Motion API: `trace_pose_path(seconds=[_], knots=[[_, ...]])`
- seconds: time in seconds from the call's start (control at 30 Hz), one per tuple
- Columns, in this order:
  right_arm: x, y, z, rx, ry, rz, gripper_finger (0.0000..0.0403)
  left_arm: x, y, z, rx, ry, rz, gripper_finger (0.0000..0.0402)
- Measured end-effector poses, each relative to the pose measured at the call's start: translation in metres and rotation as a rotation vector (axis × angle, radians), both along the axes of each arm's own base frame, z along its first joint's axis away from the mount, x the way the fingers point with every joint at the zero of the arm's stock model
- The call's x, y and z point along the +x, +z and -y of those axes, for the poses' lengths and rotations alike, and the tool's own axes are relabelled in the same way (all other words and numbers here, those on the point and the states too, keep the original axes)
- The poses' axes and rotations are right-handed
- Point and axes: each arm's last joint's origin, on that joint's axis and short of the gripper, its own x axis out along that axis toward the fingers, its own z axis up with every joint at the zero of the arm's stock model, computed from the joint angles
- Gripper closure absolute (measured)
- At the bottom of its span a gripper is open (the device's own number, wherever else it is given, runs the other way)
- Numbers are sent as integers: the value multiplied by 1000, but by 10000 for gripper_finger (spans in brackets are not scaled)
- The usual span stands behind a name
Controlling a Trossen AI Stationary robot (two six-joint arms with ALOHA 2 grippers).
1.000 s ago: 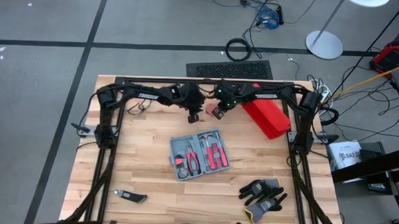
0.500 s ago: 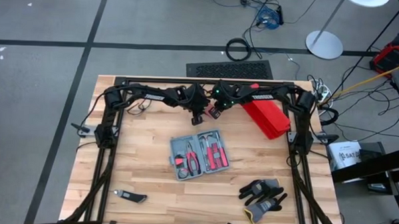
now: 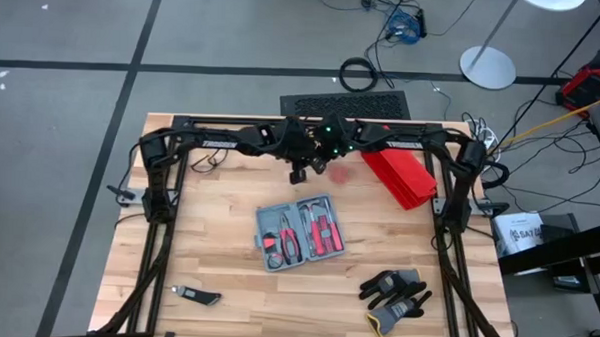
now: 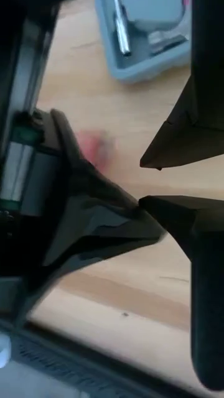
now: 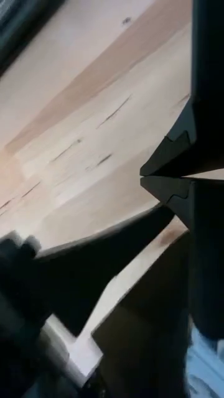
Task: Prefit tool cases
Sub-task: Put the tape measure into the toolbox
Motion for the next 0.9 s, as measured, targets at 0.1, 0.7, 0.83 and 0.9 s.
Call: trace_pose_path(seconds=[0.1, 0.7, 0.83, 0.9], knots=[[0, 9, -4, -3, 30, 29, 403, -2, 12, 5, 13, -21, 25, 316], [-61, 60, -58, -221, 7, -327, 397, -43, 68, 15, 300, 151, -152, 316], [-69, 38, -58, -205, 32, -406, 367, -71, 110, 12, 362, 234, -67, 316], [-72, 32, -57, -203, 27, -415, 346, -86, 132, 13, 382, 268, -2, 316]])
